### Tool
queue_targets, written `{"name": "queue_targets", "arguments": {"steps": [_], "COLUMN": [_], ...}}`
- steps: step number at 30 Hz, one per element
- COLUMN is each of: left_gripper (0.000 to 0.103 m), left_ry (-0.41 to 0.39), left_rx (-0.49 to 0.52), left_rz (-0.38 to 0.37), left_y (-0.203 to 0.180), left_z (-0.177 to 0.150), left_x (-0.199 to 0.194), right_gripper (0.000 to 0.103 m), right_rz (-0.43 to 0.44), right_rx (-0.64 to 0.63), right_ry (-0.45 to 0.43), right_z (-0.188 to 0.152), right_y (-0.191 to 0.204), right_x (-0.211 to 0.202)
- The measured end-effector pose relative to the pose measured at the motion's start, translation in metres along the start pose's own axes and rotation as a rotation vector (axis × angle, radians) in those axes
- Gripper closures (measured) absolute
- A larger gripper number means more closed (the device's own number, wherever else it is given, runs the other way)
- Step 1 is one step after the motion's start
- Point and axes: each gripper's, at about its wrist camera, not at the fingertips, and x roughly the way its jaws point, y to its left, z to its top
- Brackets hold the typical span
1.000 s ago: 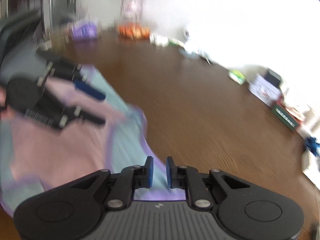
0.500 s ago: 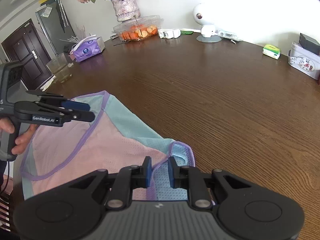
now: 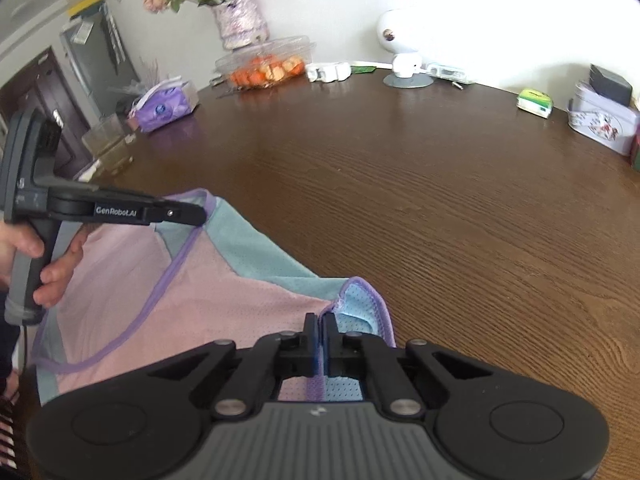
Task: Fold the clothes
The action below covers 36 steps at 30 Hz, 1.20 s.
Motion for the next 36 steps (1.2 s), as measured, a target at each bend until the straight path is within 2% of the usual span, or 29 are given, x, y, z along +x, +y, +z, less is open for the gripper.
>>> {"name": "queue_targets", "arguments": {"steps": [6, 14, 16, 17, 19, 20, 21, 24, 26, 28, 33, 36], "left_gripper": [0.101, 0.103, 0.103, 0.101, 0.099, 0.097, 0.093, 0.079, 0.079, 0.079, 0.079, 0.079], "left_ry": [-0.035, -0.031, -0.028, -0.030, -0.030, -0.030, -0.029, -0.018, -0.007, 0.014, 0.053, 0.043], "left_rx": [-0.073, -0.162, -0.132, -0.117, -0.078, -0.057, -0.030, 0.104, 0.185, 0.232, 0.274, 0.274], "left_rz": [0.008, 0.071, 0.064, 0.058, 0.035, 0.021, 0.006, -0.018, -0.027, -0.025, 0.011, 0.015], "left_y": [0.011, 0.030, 0.026, 0.024, 0.013, 0.006, -0.002, -0.033, -0.051, -0.061, -0.063, -0.061], "left_z": [0.006, 0.008, 0.007, 0.007, 0.005, 0.004, 0.002, -0.008, -0.017, -0.025, -0.041, -0.043], "left_x": [-0.005, 0.001, -0.004, -0.007, -0.014, -0.017, -0.021, -0.025, -0.027, -0.027, -0.022, -0.029], "right_gripper": [0.103, 0.103, 0.102, 0.097, 0.093, 0.087, 0.085, 0.086, 0.100, 0.102, 0.102, 0.094], "right_rz": [0.020, -0.003, 0.001, 0.007, 0.020, 0.013, 0.007, -0.013, -0.021, -0.038, -0.072, -0.054], "right_rx": [0.082, 0.101, 0.084, 0.078, 0.071, 0.074, 0.078, 0.101, 0.100, 0.090, 0.046, 0.027], "right_ry": [-0.054, -0.040, -0.028, -0.022, -0.019, -0.030, -0.039, -0.044, -0.029, -0.007, 0.023, 0.026], "right_z": [-0.002, -0.007, -0.008, -0.007, -0.006, -0.004, -0.002, 0.003, 0.003, 0.001, -0.005, -0.006], "right_y": [-0.015, -0.020, -0.017, -0.015, -0.013, -0.013, -0.014, -0.014, -0.013, -0.009, -0.003, 0.002], "right_x": [-0.006, -0.003, -0.003, -0.004, -0.007, -0.007, -0.008, -0.002, 0.002, 0.003, -0.002, -0.010]}}
